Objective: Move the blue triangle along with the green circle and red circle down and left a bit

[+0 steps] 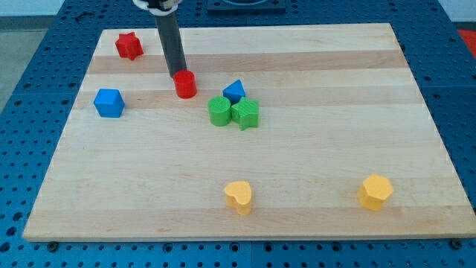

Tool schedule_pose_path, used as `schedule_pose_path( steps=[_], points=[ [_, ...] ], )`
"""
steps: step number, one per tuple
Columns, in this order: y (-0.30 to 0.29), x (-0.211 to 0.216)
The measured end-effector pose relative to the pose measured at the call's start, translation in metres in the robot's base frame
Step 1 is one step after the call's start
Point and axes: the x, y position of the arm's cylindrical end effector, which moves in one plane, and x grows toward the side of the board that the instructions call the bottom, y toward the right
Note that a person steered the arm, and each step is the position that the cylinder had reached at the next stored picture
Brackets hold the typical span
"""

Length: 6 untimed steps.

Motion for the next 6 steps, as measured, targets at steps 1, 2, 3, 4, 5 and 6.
schedule_pose_path(
  steps=[1,2,3,4,5,6],
  points=[
    [0.029,0.031],
    [0.023,0.041],
    [-0.009,0.046],
    [0.014,0.028],
    [0.064,0.000],
    [0.122,0.011]
  ],
)
